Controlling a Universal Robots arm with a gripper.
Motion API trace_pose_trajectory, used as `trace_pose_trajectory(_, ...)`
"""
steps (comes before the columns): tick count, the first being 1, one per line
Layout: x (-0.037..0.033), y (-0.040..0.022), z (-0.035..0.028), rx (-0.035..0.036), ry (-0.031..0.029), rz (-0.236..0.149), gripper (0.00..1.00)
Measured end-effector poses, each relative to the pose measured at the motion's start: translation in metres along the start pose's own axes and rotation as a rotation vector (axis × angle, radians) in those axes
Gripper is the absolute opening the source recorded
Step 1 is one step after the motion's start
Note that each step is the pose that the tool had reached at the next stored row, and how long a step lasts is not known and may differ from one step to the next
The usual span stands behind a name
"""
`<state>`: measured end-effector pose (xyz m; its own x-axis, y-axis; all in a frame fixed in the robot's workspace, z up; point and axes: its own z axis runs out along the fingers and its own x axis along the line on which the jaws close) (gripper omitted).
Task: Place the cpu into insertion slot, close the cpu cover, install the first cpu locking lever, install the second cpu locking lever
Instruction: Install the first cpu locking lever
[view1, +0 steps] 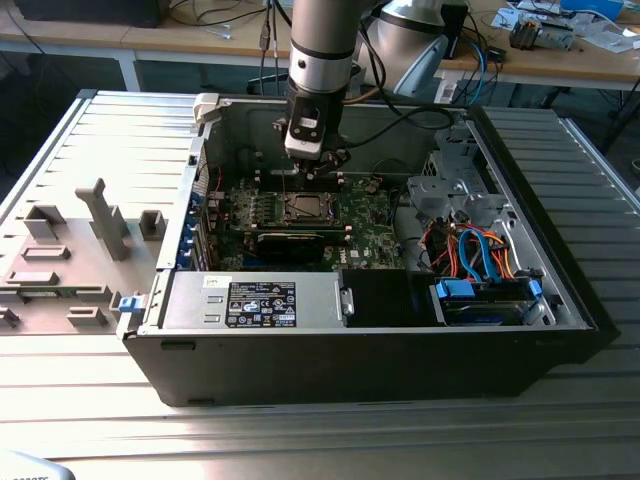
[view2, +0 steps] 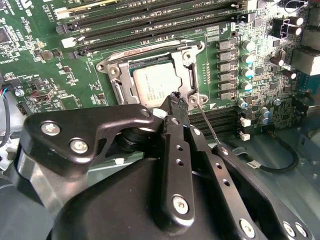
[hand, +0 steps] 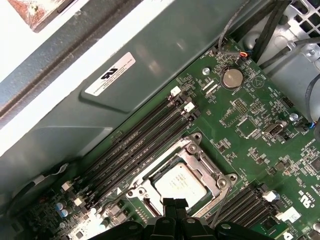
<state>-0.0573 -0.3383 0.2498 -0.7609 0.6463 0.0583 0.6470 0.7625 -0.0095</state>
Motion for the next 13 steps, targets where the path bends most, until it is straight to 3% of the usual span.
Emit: trace_pose_trajectory(13,0.0000,0.0000,0.0000,0.0019,-0.0003,-0.033,0.11)
